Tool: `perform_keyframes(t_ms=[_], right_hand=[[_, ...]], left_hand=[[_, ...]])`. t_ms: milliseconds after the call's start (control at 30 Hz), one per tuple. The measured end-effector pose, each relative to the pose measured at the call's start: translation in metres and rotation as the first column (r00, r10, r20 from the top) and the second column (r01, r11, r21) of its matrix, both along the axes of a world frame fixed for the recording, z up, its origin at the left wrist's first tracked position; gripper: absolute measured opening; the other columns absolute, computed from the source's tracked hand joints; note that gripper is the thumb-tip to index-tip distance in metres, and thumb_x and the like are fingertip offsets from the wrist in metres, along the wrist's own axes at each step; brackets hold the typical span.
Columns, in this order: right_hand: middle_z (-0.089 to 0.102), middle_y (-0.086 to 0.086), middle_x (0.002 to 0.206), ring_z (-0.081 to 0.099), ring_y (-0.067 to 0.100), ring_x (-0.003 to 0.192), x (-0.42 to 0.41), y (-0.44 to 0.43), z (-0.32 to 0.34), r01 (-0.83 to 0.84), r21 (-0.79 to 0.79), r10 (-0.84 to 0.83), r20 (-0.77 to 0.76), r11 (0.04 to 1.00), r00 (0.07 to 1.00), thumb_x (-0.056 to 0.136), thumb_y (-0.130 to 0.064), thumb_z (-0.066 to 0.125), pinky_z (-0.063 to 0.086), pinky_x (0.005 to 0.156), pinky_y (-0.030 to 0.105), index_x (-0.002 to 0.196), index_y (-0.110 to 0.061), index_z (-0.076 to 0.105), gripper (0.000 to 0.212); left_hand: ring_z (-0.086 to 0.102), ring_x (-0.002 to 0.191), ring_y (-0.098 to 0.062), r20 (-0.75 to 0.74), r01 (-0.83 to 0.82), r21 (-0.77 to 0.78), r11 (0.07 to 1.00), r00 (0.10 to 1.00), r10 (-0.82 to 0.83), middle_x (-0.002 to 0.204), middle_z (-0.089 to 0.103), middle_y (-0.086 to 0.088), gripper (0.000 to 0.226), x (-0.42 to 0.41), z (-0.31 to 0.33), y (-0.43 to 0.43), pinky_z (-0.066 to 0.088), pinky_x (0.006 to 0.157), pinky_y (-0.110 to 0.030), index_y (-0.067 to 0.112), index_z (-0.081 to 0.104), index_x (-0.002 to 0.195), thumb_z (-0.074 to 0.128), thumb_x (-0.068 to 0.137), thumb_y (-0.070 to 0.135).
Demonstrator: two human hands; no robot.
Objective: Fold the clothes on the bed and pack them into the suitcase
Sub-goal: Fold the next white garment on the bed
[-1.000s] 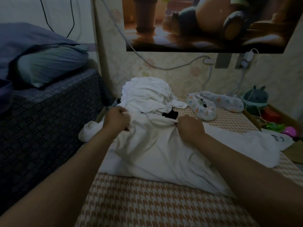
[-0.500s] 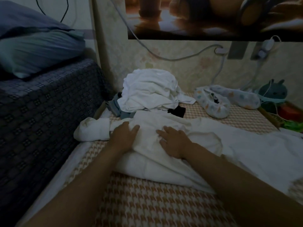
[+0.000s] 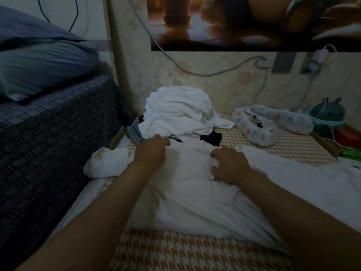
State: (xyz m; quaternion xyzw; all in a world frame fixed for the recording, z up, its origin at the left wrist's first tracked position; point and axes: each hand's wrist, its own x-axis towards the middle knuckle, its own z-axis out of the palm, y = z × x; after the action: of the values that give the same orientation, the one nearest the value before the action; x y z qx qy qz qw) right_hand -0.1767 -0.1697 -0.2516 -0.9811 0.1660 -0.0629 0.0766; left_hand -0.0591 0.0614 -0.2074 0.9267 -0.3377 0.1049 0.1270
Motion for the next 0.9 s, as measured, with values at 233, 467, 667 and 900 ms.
perform_keyframes(t_ms=[233, 467, 667, 900], right_hand=[[0.054, -0.001, 0.132, 0.054, 0.018, 0.115, -0.013, -0.026, 0.024, -0.01, 0.242, 0.028, -0.069, 0.97, 0.997, 0.085, -0.036, 0.061, 0.044, 0.093, 0.028, 0.131, -0.029, 0.055, 0.047], [0.063, 0.006, 0.12, 0.061, 0.02, 0.099, -0.064, -0.064, 0.063, 0.181, 0.304, -0.113, -0.228, 0.935, 0.967, 0.087, -0.053, 0.058, 0.05, 0.081, 0.03, 0.119, -0.013, 0.066, 0.052], [0.056, 0.0, 0.132, 0.058, 0.017, 0.113, -0.136, -0.061, 0.069, 0.169, 0.265, -0.039, -0.434, 0.949, 0.9, 0.08, -0.049, 0.072, 0.048, 0.092, 0.026, 0.131, -0.016, 0.058, 0.062], [0.064, -0.023, 0.098, 0.055, -0.007, 0.085, -0.173, -0.043, 0.07, -0.053, 0.418, 0.001, 0.124, 0.907, 0.992, 0.091, -0.024, 0.059, 0.042, 0.077, 0.014, 0.104, -0.028, 0.075, 0.021]], left_hand=[[0.038, 0.135, -0.027, -0.304, 0.267, 0.401, 0.876, 0.941, -0.148, 0.153, 0.026, -0.002, 0.056, -0.004, -0.015, -0.073, 0.035, 0.109, -0.041, 0.037, 0.027, 0.149, 0.048, 0.097, 0.038], [0.042, 0.126, -0.029, 0.071, 0.221, 0.296, 0.929, 0.965, -0.252, 0.141, 0.042, -0.006, 0.061, -0.045, -0.011, -0.104, 0.037, 0.1, -0.039, 0.027, 0.034, 0.146, 0.054, 0.088, 0.025], [0.036, 0.133, -0.028, -0.19, 0.521, 0.401, 0.753, 0.852, -0.488, 0.147, 0.04, -0.002, 0.072, -0.113, -0.006, -0.141, 0.029, 0.106, -0.041, 0.037, 0.021, 0.15, 0.058, 0.089, 0.029], [0.057, 0.092, -0.02, 0.038, 0.468, 0.115, 0.876, 0.879, -0.475, 0.098, 0.058, 0.004, 0.011, -0.137, 0.017, -0.102, 0.033, 0.068, -0.027, 0.029, 0.061, 0.098, 0.059, 0.087, 0.028]])
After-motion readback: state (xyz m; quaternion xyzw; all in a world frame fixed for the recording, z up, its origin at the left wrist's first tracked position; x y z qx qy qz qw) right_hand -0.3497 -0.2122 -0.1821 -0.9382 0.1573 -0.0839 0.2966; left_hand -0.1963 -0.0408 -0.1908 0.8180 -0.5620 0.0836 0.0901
